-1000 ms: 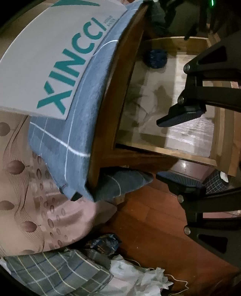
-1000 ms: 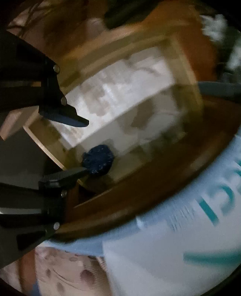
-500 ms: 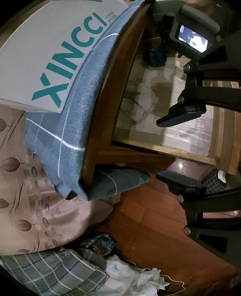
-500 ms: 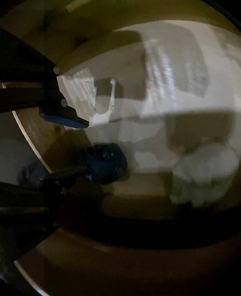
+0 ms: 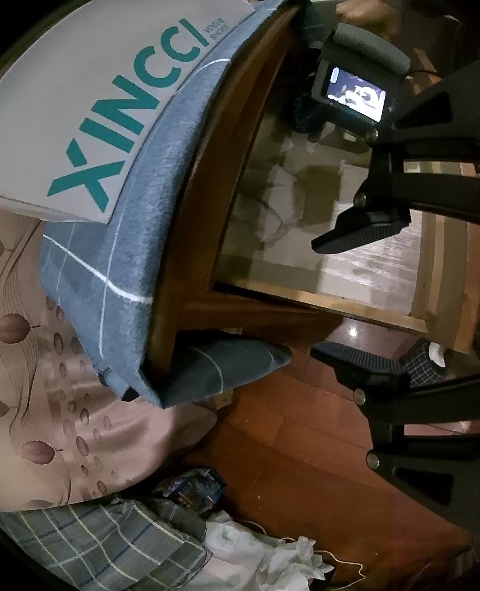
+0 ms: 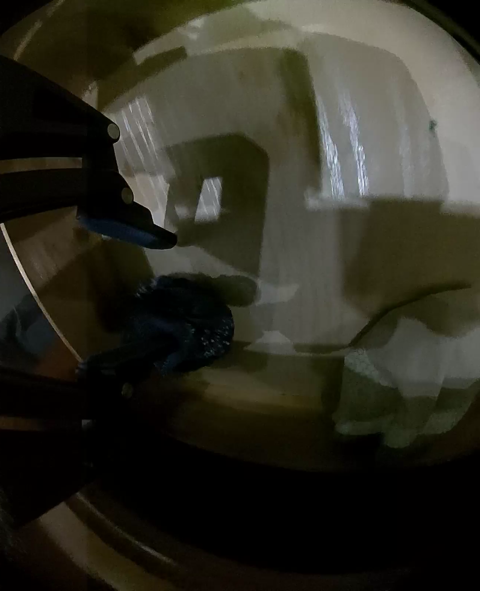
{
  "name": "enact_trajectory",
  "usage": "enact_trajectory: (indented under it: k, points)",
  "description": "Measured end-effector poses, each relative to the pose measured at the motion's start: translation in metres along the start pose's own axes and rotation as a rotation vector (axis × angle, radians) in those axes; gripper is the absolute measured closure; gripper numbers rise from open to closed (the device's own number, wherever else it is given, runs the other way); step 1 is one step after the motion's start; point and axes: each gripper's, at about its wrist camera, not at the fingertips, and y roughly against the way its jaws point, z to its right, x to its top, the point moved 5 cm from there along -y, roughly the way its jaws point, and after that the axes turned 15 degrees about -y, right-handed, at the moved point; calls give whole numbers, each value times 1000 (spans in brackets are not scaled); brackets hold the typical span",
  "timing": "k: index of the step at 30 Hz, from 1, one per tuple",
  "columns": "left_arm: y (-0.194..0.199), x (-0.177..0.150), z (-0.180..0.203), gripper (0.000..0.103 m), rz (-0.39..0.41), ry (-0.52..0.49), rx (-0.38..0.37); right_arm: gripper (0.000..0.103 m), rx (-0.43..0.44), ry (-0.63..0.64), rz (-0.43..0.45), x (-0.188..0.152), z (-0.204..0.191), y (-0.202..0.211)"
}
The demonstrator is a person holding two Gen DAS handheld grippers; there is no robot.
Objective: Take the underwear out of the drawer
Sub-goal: 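Lower the right tool into the drawer toward the dark blue lace underwear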
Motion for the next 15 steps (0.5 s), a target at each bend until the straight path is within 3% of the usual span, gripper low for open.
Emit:
enact_trajectory:
  k: [4, 7, 15]
  points:
    - [-1, -1, 1, 52, -6, -8, 0, 56, 13, 11, 0, 5, 3, -1]
    - [-2, 0, 1, 52, -9, -4, -1, 62, 34, -8, -3, 6, 8, -6]
    - [-4, -2, -1, 52, -20, 0, -6, 89, 151, -144, 6, 4, 36, -4]
